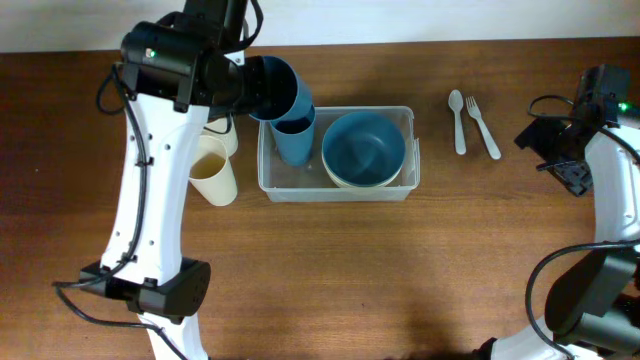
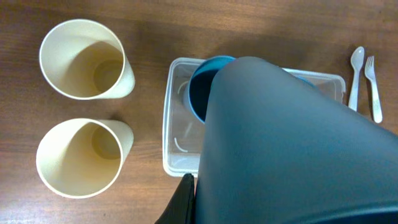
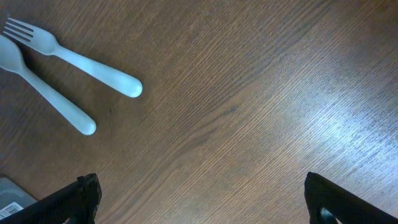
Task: Pack container
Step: 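Lower the blue cup into the first blue cup and release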
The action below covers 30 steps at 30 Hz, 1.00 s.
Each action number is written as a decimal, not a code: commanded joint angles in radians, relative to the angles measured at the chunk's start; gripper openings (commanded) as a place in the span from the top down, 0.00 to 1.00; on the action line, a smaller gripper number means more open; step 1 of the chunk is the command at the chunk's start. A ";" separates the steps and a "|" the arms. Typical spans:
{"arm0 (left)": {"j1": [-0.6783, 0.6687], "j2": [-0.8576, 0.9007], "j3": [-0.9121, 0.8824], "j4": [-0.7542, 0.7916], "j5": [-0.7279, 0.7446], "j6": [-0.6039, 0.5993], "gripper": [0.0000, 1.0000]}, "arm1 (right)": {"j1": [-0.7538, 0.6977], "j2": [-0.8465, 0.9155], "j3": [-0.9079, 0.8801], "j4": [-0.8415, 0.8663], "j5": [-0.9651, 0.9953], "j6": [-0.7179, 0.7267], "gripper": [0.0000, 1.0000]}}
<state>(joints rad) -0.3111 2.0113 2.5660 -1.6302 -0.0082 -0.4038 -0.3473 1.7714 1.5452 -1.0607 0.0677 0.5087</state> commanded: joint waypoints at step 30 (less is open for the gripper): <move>0.000 -0.011 -0.141 0.075 -0.032 0.006 0.98 | -0.001 0.001 -0.007 0.003 0.019 0.000 0.01</move>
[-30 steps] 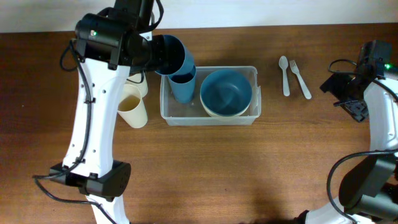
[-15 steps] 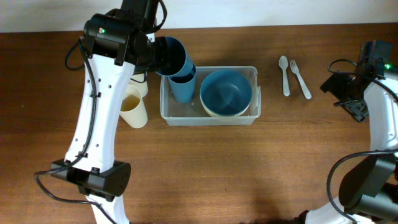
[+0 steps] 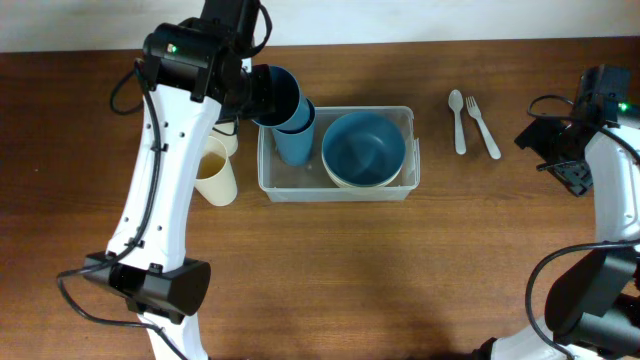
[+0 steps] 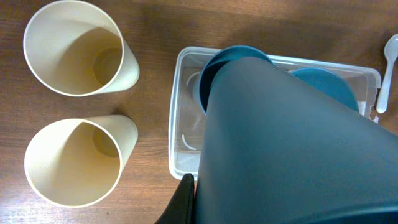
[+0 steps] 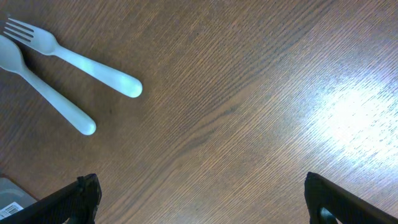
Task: Pack container
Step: 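Lower the blue cup into the first blue cup and release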
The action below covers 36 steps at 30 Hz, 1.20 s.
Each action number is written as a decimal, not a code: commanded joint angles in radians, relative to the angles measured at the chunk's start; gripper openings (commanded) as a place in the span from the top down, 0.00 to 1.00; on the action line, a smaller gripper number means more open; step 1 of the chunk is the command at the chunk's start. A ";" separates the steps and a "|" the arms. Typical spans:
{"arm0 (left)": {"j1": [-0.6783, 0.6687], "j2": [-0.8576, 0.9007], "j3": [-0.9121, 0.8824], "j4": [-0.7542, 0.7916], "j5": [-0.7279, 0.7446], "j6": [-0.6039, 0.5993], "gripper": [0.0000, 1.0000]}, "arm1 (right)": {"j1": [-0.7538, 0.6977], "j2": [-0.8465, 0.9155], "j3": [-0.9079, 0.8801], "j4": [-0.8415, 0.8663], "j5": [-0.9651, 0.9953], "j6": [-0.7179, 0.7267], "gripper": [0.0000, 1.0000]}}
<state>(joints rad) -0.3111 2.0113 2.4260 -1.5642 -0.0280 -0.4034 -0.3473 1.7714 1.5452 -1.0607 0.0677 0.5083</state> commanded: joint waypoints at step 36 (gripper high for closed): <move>0.000 -0.011 -0.003 -0.010 -0.014 0.002 0.88 | -0.001 0.001 -0.007 0.003 0.019 0.000 0.01</move>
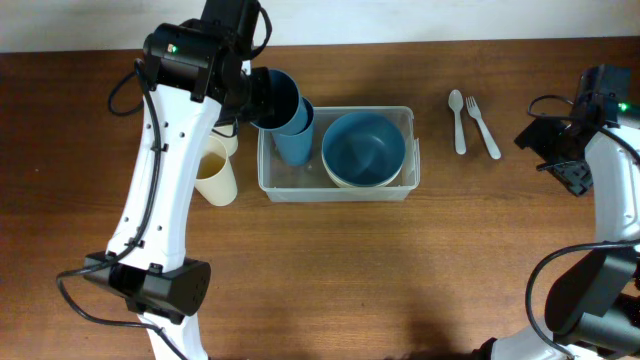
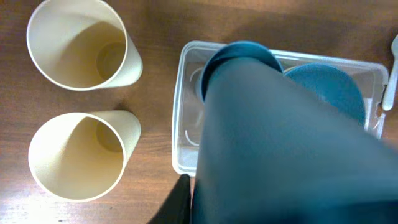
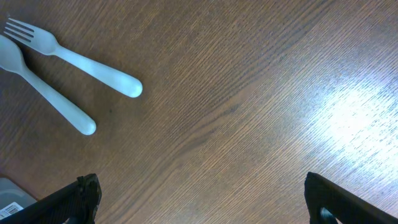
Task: Pack container
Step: 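Lower the blue cup into the first blue cup and release, then raise the left gripper and move it left to the cream cups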
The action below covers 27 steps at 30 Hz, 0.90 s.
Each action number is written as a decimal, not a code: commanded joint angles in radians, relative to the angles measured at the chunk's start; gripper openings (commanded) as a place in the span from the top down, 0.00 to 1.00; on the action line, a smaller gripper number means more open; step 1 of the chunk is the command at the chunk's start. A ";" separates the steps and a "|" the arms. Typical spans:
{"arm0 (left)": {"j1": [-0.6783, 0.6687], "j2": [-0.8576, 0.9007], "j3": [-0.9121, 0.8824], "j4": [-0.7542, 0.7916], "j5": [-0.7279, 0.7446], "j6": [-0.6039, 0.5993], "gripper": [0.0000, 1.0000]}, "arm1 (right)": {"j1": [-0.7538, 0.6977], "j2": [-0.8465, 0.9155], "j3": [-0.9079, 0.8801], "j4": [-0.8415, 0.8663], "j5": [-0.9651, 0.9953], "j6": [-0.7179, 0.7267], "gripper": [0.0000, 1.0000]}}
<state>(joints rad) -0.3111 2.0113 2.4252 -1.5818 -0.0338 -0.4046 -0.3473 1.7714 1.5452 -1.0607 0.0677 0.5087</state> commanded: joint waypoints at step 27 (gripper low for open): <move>0.057 -0.034 0.021 0.071 0.000 0.010 0.63 | -0.001 0.001 -0.007 0.003 0.019 0.000 0.01</move>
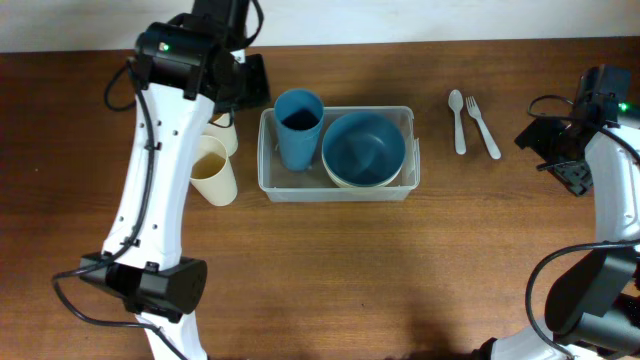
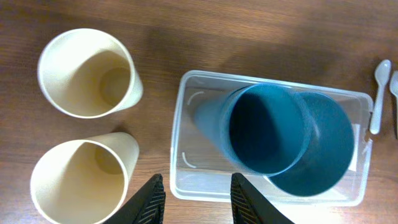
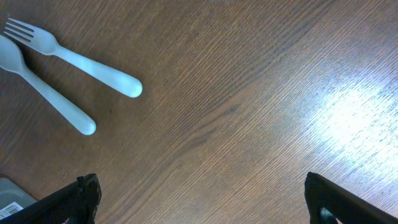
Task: Pack container
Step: 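Raise the left gripper and move it left to the cream cups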
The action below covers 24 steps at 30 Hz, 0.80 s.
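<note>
A clear plastic container stands mid-table. In its left part a blue cup stands upright; only one rim shows. A blue bowl nested in a cream one fills its right part. My left gripper hangs open and empty just left of the container's far-left corner. In the left wrist view the blue cup and the bowl lie ahead of that gripper. A white spoon and fork lie to the right. My right gripper is open over bare wood.
Two cream cups stand left of the container, under my left arm; the left wrist view shows both cups. The fork and spoon lie up-left of my right gripper.
My left gripper has let go of the blue cup it held, which now sits in the blue cup in the container. The gripper is open and further left. The right arm is unchanged.
My left gripper held a second blue cup tilted over the blue cup standing in the container's left part, and it stayed there through three moments. Now the cups are stacked and the gripper is empty. The right gripper stayed open by the cutlery throughout.
</note>
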Each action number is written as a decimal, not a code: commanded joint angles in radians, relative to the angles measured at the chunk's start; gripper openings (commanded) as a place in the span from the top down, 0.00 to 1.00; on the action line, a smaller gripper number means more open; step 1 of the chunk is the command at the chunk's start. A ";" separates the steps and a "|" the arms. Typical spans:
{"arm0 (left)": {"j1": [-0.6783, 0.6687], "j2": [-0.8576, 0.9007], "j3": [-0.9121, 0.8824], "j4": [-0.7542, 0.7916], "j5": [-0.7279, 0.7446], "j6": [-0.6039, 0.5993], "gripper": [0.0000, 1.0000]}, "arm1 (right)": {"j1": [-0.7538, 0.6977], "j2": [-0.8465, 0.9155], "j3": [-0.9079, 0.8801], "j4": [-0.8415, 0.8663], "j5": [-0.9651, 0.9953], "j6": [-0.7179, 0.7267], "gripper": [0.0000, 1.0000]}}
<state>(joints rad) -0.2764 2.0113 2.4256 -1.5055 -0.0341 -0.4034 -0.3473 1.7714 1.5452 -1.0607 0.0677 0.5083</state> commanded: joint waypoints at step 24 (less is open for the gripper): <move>0.029 -0.107 0.020 -0.182 0.002 -0.022 0.63 | -0.001 0.001 -0.007 0.003 0.019 0.000 0.01</move>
<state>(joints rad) -0.2493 1.9278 2.4329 -1.6855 -0.0338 -0.4114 -0.3473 1.7714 1.5452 -1.0607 0.0677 0.5083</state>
